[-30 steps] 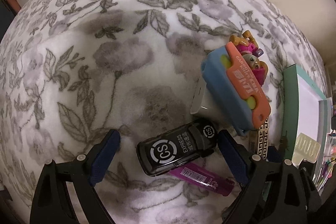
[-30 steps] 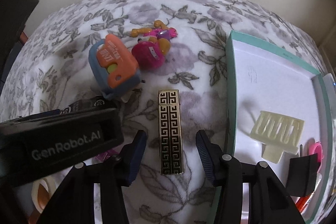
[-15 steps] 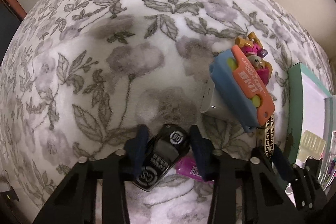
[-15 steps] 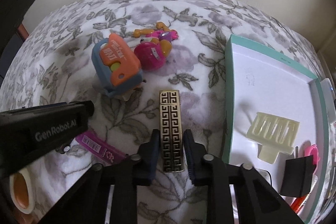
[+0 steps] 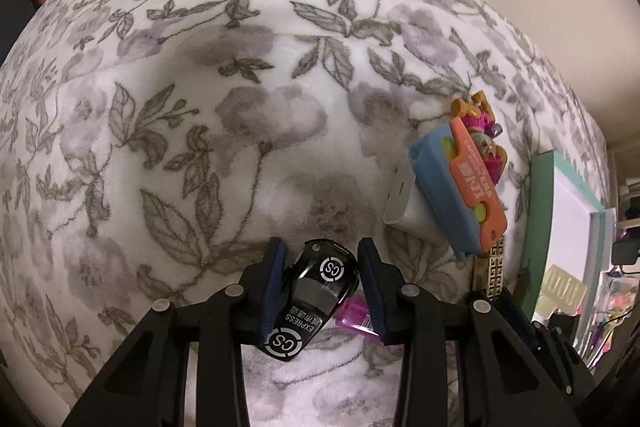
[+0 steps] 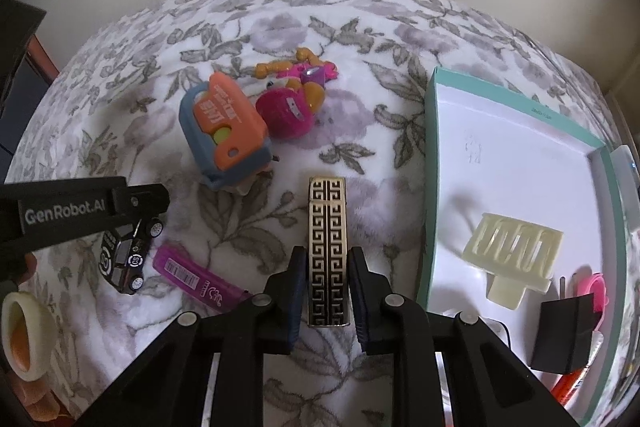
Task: Organize rigid objects
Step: 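Lift both held items and carry them over the tray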
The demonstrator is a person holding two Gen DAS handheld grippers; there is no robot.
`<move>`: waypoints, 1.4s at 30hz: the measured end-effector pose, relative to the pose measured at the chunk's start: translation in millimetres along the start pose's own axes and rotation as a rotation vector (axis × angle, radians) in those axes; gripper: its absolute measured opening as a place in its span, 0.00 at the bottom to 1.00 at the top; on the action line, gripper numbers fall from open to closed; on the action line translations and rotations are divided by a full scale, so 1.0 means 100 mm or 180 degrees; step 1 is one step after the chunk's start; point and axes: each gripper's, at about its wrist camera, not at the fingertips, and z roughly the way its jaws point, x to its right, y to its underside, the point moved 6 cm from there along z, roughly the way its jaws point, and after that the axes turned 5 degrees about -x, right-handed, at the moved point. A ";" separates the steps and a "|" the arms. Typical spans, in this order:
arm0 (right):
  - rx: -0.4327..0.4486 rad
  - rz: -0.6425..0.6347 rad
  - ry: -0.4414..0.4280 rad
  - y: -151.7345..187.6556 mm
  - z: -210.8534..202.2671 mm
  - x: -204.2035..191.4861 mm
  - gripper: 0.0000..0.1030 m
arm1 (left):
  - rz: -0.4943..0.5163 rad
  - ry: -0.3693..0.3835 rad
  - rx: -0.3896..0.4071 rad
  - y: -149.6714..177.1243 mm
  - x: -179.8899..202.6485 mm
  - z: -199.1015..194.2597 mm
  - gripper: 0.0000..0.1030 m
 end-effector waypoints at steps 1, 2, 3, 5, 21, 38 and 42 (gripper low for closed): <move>0.0009 0.0005 -0.0003 0.00 -0.01 0.00 0.21 | -0.0012 0.0017 0.0003 0.00 -0.02 -0.02 0.37; 0.0014 0.0005 -0.0006 -0.01 -0.02 0.00 0.21 | -0.0029 0.0037 0.0005 -0.01 -0.04 -0.04 0.37; 0.0019 0.0003 -0.0011 -0.01 -0.03 0.00 0.21 | -0.0042 0.0057 0.0012 -0.02 -0.06 -0.06 0.36; 0.0013 0.0000 -0.0012 -0.01 -0.04 0.00 0.21 | -0.0064 0.0076 0.0022 -0.03 -0.10 -0.10 0.33; -0.0015 0.0037 -0.0053 -0.01 -0.06 0.05 0.21 | 0.0035 -0.0007 -0.0025 0.03 -0.07 -0.15 0.33; -0.0117 0.0093 -0.0047 0.15 -0.09 0.11 0.21 | 0.0364 -0.0456 -0.0117 0.29 -0.10 -0.11 0.38; -0.0113 0.0115 -0.0059 0.18 -0.14 0.14 0.21 | 0.0443 -0.0531 -0.0210 0.42 -0.08 -0.03 0.36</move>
